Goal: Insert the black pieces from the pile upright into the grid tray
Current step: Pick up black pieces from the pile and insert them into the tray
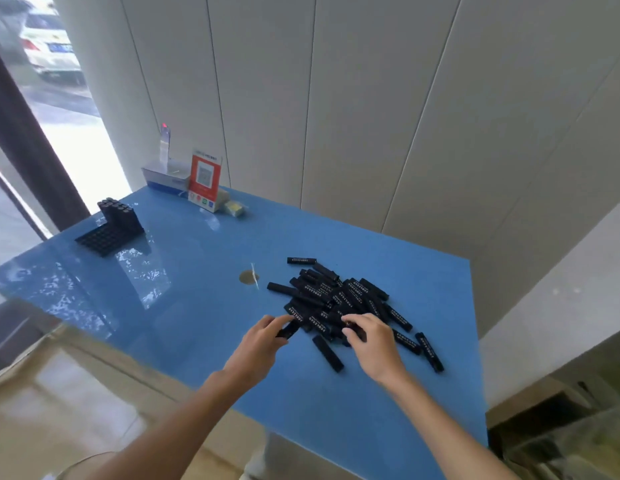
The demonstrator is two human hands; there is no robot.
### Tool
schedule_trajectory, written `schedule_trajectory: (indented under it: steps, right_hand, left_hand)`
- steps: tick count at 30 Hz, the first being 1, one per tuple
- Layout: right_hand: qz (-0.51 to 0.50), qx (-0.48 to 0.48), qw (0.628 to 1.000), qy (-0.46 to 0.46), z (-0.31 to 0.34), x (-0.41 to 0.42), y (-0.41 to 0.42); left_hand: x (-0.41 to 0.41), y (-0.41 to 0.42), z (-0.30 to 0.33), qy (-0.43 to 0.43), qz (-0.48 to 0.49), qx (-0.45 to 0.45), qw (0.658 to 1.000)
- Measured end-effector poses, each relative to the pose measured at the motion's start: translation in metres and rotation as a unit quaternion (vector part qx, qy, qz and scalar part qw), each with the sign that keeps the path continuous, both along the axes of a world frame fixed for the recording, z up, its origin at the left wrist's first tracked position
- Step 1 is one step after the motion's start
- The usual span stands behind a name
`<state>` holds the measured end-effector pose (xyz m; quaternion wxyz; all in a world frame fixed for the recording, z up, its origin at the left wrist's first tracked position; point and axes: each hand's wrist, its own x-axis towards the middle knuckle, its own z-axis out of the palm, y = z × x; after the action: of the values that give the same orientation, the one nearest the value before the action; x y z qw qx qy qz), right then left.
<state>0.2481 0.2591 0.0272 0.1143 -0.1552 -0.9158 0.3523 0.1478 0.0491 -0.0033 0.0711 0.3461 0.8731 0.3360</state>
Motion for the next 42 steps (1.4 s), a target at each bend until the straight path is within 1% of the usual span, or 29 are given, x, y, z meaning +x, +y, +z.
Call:
schedule_trajectory:
  steps: [4, 7, 13, 15, 20, 25, 27, 30, 34, 39, 42]
  right_hand:
    - [0.003, -0.086, 0.996, 0.021, 0.024, -0.009, -0.017]
    - [0.004, -0.116, 0.993, 0.028, 0.033, -0.022, -0.036]
    - [0.049, -0.125, 0.99, 0.03, 0.043, -0.065, -0.094]
    - [0.058, -0.115, 0.991, 0.036, 0.046, -0.082, -0.119]
    - [0.083, -0.127, 0.988, 0.039, 0.055, -0.126, -0.192]
    - [0.087, -0.14, 0.985, 0.06, 0.059, -0.17, -0.271]
    - [0.079, -0.137, 0.985, 0.073, 0.063, -0.182, -0.288]
    - [0.075, -0.131, 0.985, 0.08, 0.069, -0.205, -0.318]
    - [0.057, -0.135, 0.983, 0.112, 0.075, -0.219, -0.339]
    - [0.036, -0.141, 0.98, 0.133, 0.063, -0.27, -0.374]
    - [0.024, -0.167, 0.975, 0.144, 0.058, -0.307, -0.386]
  left_hand:
    - [0.003, -0.022, 0.005, -0.02, 0.019, 0.011, 1.0]
    - [-0.002, -0.044, 0.008, -0.03, 0.026, 0.024, 0.999]
    - [-0.023, -0.106, 0.022, -0.046, 0.062, 0.043, 0.996]
    - [-0.036, -0.129, 0.029, -0.049, 0.078, 0.048, 0.995]
    - [-0.07, -0.199, 0.045, -0.059, 0.097, 0.071, 0.991]
    - [-0.101, -0.274, 0.053, -0.053, 0.122, 0.094, 0.987]
    - [-0.109, -0.29, 0.057, -0.044, 0.119, 0.099, 0.987]
    - [-0.131, -0.318, 0.062, -0.054, 0.138, 0.132, 0.98]
    - [-0.15, -0.331, 0.063, -0.044, 0.159, 0.167, 0.972]
    - [-0.2, -0.337, 0.051, -0.043, 0.198, 0.206, 0.957]
    - [-0.235, -0.339, 0.049, -0.05, 0.215, 0.226, 0.949]
